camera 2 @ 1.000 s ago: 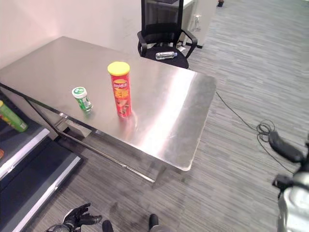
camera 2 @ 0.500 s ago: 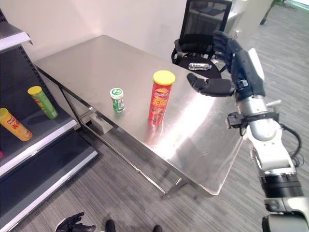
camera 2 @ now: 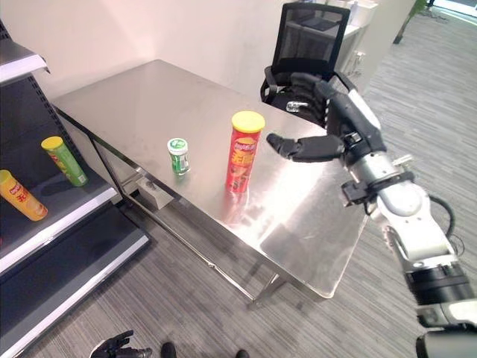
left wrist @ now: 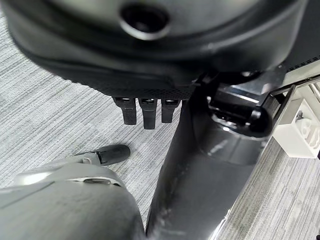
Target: Put the goods on the table back onto the shelves and tidy them up.
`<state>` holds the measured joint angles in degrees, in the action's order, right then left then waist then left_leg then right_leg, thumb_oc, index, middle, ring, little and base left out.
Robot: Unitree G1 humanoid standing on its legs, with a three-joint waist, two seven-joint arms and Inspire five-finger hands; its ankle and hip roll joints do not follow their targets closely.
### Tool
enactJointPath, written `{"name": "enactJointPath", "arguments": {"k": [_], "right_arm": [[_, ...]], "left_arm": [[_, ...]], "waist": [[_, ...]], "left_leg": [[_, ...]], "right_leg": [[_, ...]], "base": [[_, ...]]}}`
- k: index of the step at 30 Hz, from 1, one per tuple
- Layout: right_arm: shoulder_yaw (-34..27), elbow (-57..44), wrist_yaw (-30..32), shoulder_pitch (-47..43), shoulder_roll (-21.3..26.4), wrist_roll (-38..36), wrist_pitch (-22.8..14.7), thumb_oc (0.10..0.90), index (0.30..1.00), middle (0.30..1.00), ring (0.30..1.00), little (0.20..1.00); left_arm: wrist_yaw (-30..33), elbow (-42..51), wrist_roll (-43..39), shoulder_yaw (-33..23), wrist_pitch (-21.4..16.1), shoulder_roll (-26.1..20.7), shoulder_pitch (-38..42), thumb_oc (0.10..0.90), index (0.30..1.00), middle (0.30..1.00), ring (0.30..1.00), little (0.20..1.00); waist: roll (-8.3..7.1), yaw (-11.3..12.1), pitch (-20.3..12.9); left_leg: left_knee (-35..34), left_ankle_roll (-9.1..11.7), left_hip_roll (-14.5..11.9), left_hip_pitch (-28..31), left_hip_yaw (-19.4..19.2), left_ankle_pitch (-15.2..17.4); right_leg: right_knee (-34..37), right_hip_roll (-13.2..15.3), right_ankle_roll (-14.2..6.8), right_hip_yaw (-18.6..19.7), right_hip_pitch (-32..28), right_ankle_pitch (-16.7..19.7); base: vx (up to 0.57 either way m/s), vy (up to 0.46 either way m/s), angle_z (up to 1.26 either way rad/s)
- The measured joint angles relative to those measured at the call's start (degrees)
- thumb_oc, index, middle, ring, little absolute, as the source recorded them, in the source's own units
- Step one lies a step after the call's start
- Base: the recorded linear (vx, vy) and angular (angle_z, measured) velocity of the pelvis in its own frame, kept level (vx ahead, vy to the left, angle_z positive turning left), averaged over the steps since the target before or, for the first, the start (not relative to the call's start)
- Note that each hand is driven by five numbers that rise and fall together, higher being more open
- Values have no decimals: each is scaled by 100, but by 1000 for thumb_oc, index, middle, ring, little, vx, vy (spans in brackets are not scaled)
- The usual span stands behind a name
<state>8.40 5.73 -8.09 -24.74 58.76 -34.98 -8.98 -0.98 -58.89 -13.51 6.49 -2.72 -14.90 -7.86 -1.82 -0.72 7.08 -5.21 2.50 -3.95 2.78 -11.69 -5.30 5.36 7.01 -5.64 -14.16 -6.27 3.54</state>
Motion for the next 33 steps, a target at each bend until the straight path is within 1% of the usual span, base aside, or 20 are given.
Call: {"name": "enactJointPath", "arguments": {"k": [4, 7, 8, 13, 15, 23, 25, 30, 32, 33], "right_arm": [[75, 0, -41, -13, 1, 103, 16, 800, 900, 900, 900, 900], [316, 8, -41, -185, 21, 345, 48, 800, 900, 900, 900, 900], [363, 9, -36, -238, 34, 495, 61, 800, 900, 900, 900, 900], [422, 42, -14, -316, 34, 762, 68, 800, 900, 900, 900, 900], [527, 71, 0, -400, 33, 817, 92, 800, 900, 900, 900, 900], [667, 270, 104, -492, 24, 979, 102, 800, 900, 900, 900, 900], [733, 467, 115, -555, 24, 1005, 152, 800, 900, 900, 900, 900], [757, 527, 225, -570, 24, 1135, 216, 800, 900, 900, 900, 900], [972, 737, 236, -822, 22, 1195, 221, 800, 900, 900, 900, 900], [971, 739, 241, -836, 6, 1194, 222, 800, 900, 900, 900, 900]], "left_arm": [[0, 0, 0, -3, -1, -1, -5, 800, 900, 900, 900, 900], [0, -18, 2, -25, -3, 0, -10, 800, 900, 900, 900, 900], [0, -26, 2, -26, -3, -1, -4, 800, 900, 900, 900, 900], [4, -21, 2, -35, -15, 0, 3, 800, 900, 900, 900, 900], [7, -25, 2, -35, -16, -1, 12, 800, 900, 900, 900, 900], [15, -38, 0, -34, -27, 1, 14, 800, 900, 900, 900, 900], [22, -86, -1, -49, -78, 1, 19, 800, 900, 900, 900, 900], [26, -98, -1, -48, -88, 1, 22, 800, 900, 900, 900, 900], [34, -128, -3, -46, -91, 1, 46, 800, 900, 900, 900, 900], [37, -136, -3, -49, -91, 1, 46, 800, 900, 900, 900, 900]], "waist": [[2, 4, -2], [18, 1, -17], [22, -3, -25], [28, 13, -30], [30, 9, -32], [74, 160, -59], [74, 161, -59], [76, 175, -60], [76, 173, -61], [77, 178, -61]], "left_leg": [[-3, 2, 1, -15, 39, -4], [-4, 4, 0, -20, 55, -8], [-3, 11, 4, -51, 131, -23], [0, 8, 14, -130, 259, -70], [0, 4, 15, -139, 269, -80], [-6, 7, 16, -146, 289, -85], [-2, 7, 17, -151, 296, -89], [-2, 5, 17, -164, 311, -92], [-3, 10, 17, -175, 332, -95], [-2, 9, 18, -187, 352, -104]], "right_leg": [[0, -1, 4, -48, -8, -3], [1, -1, 4, -65, -13, -4], [0, -1, 7, -141, -19, -7], [0, -2, 9, -281, -23, -12], [0, -2, 9, -289, -19, -12], [1, -4, 9, -306, -26, -14], [1, -4, 8, -314, -25, -14], [1, -6, 7, -332, -21, -19], [1, -7, 7, -350, -21, -20], [1, -8, 7, -370, -21, -20]], "base": [[2, -16, 5], [-1, -8, 4], [-4, -19, 18], [-4, -17, 15], [-4, -13, 7], [0, 0, 0], [0, 0, 0], [0, 0, 0], [4, -17, 5], [1, -18, 11]]}}
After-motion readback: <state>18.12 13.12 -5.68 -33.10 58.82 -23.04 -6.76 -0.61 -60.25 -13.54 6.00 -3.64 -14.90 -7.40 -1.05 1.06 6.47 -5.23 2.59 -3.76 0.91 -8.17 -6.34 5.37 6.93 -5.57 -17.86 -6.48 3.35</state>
